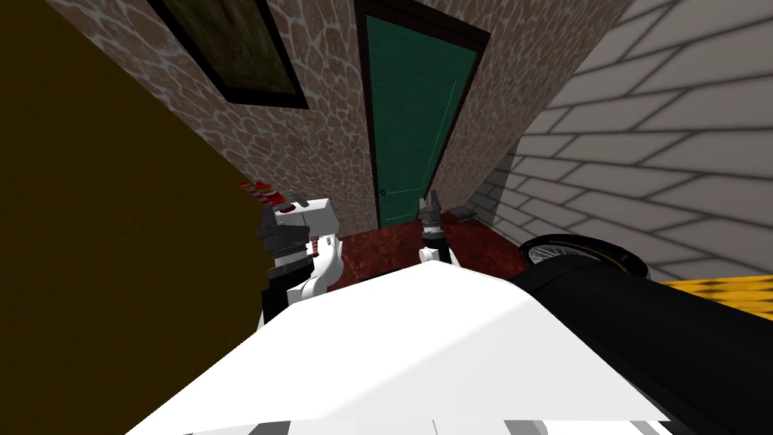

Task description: Pull the door open

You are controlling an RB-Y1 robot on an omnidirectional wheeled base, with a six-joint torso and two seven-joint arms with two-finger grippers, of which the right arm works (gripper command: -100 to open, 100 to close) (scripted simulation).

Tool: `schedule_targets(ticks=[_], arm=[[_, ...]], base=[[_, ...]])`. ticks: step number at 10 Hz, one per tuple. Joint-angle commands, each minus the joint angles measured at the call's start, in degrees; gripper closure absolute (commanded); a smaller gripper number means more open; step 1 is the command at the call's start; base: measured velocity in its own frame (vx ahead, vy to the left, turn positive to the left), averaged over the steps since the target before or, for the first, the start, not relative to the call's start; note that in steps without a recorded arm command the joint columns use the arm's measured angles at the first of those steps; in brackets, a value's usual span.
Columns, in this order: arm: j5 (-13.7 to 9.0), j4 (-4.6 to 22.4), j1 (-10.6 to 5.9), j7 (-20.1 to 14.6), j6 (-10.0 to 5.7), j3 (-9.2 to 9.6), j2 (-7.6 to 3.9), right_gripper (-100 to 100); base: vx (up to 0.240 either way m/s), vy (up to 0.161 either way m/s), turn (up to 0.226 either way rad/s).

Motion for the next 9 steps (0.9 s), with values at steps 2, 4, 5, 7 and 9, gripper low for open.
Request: schedule_targets(ticks=[2,4,5,7,9], arm=[[1.13,3.07,-0.83,2.90,-0.66,-0.59,-0.83,-100],[1.82,5.10,-1.44,4.66,-1.12,-1.01,-1.27,-100],[2.17,6.12,-1.74,5.54,-1.35,-1.21,-1.50,-100],[2.90,8.28,-2.39,7.40,-1.84,-1.65,-1.92,-100],[3.71,10.64,-3.10,9.44,-2.38,-2.14,-2.31,-100]], base=[[0.134,0.004,0.002],[0.093,0.015,-0.001],[0.073,0.010,0.002],[0.081,0.009,0.000],[0.098,0.011,0.001]])
